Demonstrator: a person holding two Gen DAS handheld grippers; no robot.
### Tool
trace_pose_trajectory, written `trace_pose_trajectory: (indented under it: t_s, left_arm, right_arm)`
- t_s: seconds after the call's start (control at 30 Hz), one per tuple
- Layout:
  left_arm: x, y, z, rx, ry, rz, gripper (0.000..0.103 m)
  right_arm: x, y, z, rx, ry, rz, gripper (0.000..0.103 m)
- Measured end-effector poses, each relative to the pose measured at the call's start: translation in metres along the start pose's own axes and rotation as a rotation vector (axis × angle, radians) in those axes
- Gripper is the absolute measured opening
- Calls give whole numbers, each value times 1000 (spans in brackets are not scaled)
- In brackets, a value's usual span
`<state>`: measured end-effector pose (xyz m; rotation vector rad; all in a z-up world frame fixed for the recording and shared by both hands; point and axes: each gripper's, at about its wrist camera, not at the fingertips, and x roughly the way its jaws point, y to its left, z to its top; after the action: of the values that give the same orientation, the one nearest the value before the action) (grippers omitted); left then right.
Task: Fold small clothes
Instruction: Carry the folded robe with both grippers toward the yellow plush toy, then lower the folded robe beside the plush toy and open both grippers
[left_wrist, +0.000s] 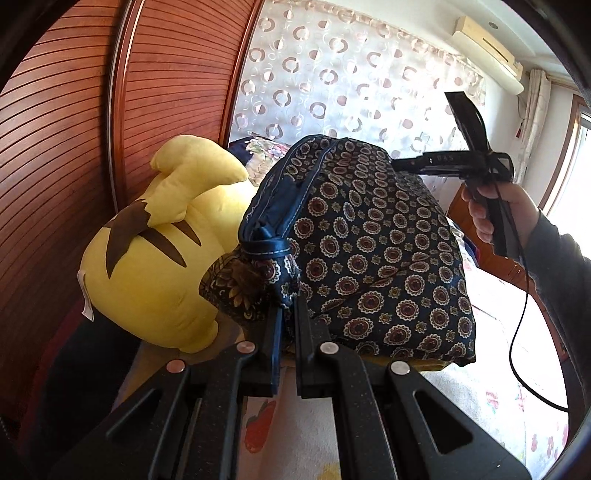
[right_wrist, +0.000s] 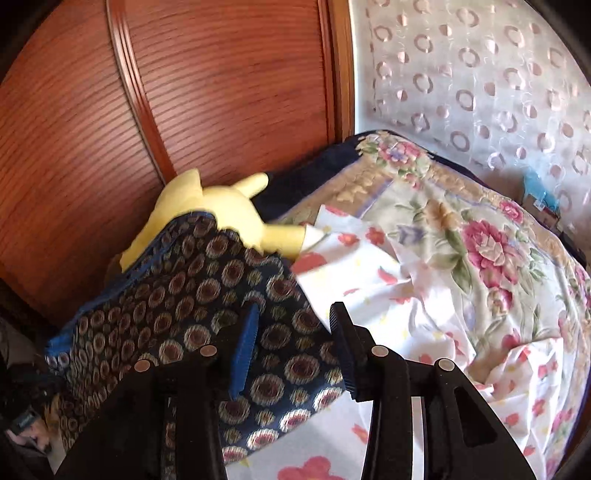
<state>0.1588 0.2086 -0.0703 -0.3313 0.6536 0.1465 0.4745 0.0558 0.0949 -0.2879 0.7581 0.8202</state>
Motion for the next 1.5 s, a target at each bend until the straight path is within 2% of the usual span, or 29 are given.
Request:
trace_pose_trajectory:
  t_s: [0.13,0.17,0.2,0.27,0.33,0.5,0.53,0.67,0.73,0.87,1.0,1.27,1.37,1.5]
  left_arm:
    - [0,0,-1,3,4,3,5]
    - [0,0,-1,4,4,3,5]
    - [0,0,-1,5,4,3,5]
    - [-1,0,0,6,2,2,5]
    - [-1,2,0,4,1,4,5]
    - [-5,4,1,4,-6,19,5]
    - [-7,4,2,6,-6,22,5]
    - [-15,5,5,7,-4,19,5]
    - [-20,4,7,23,-10,30,6]
    - [-34,-5,10,66,-31,37,6]
    - [-46,-20,13,106,-51,42,6]
    - [-77,-72,8,198,-86,-8,8]
    - [-88,-94,4,211,-93,-38,10]
    - [-100,-119,-1,234,-105,-22,14]
  right_arm:
    - [10,4,11,-6,-5,45,41]
    - [13,7,13,-16,-3,55,37]
    - [16,9,15,-34,-1,62,21]
    - [20,19,17,-92,-5,53,10]
    - [16,22,16,-126,-39,52,4]
    - [9,36,26,-138,-140,42,3]
    - [12,41,28,-138,-138,42,3]
    - [28,54,19,-172,-79,-71,4]
    - [22,52,19,-149,-91,-86,9]
    - [-11,48,13,-100,-169,-96,40]
    - [-45,60,-20,-98,-194,-103,42]
    - [-152,87,-132,-33,-285,-105,46]
    - [-193,95,-173,17,-320,-116,53]
    - [-244,111,-223,52,-385,-171,58]
